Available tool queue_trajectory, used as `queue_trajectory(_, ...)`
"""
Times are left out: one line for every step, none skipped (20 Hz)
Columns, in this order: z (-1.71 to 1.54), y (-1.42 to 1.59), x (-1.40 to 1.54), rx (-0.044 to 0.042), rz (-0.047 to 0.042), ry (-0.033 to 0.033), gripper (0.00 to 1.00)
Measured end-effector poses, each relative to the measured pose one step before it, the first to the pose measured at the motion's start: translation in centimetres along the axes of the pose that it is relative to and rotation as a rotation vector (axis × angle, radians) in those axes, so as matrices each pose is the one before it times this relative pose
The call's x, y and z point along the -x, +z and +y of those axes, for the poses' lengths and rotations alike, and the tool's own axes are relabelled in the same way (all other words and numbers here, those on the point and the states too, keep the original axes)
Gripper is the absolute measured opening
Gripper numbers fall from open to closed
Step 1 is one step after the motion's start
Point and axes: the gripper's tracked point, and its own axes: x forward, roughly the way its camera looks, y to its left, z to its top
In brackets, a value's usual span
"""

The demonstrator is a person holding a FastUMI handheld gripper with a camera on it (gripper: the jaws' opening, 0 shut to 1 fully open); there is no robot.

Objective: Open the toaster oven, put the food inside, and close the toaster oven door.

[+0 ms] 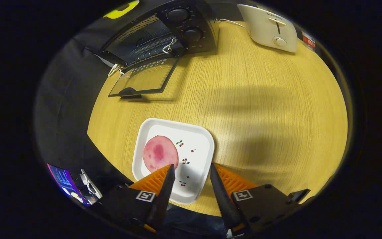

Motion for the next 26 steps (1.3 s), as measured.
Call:
queue_trajectory(-0.277,0.039,-0.221,-0.01066,0.01084,0.00032,0.62)
queue_trajectory(-0.228,-0.022,0.148,-0.00848,0.01227,0.00063,0.48)
queue_trajectory(-0.573,-0.019,-0.037,-0.00801,0.00895,-0.00814,0.46)
queue_trajectory(-0.389,0.004,-0.063,-0.00906,0.00837,-0.00317,0.32)
queue_trajectory(-0.268,0.070,0.061,-0.00918,0.00525,0.00509,0.24)
queue_trajectory(0.085,-0.088,0.024,-0.00703,0.00655,0.01561,0.17)
queue_trajectory(-0.007,-0.009,-0.148,0.00343,0.00391,0.01487,0.11)
queue_trajectory(0.075,0.351,-0.289,-0.04448,-0.01529,0.00148,0.10)
queue_trajectory(0.124,-0.248,-0.050,-0.01243,0.00742,0.01745,0.06)
queue_trajectory(0.057,0.072,0.144,-0.00183,-0.00367,0.01080,0.04)
queue_trajectory(0.041,-0.188,-0.021,0.01333,-0.00173,0.00658,0.02)
queue_trajectory(0.043,-0.093,-0.056,0.01098,0.00333,0.00597,0.02)
queue_trajectory(0.135,-0.186,-0.112,0.00695,0.00704,0.01000,0.02)
queue_trajectory(0.369,-0.215,0.062,-0.00524,-0.00485,0.02122,0.02)
queue_trajectory(0.511,-0.211,0.100,-0.01466,-0.00364,0.02699,0.02)
queue_trajectory(0.533,-0.426,0.108,-0.01663,0.00073,0.02637,0.02)
queue_trajectory(0.367,-0.205,-0.011,-0.01793,-0.00478,0.01796,0.02)
queue_trajectory(0.415,-0.118,-0.243,-0.01394,-0.00115,0.01429,0.02)
queue_trajectory(0.430,0.016,-0.081,-0.01662,-0.00842,0.01494,0.02)
queue_trajectory(0.570,-0.217,0.032,-0.01724,-0.00539,0.01638,0.02)
queue_trajectory(0.585,-0.081,-0.017,-0.01589,-0.00690,0.01581,0.02)
queue_trajectory(0.519,-0.287,-0.052,-0.01190,-0.00715,0.01148,0.02)
queue_trajectory(0.581,-0.092,-0.002,-0.00915,-0.00669,0.00996,0.02)
queue_trajectory(0.828,-0.240,-0.087,-0.01205,-0.00946,0.01326,0.02)
queue_trajectory(0.730,-0.092,-0.157,-0.01009,-0.00940,0.01097,0.02)
queue_trajectory(0.870,-0.260,-0.205,-0.01245,-0.01156,0.01125,0.02)
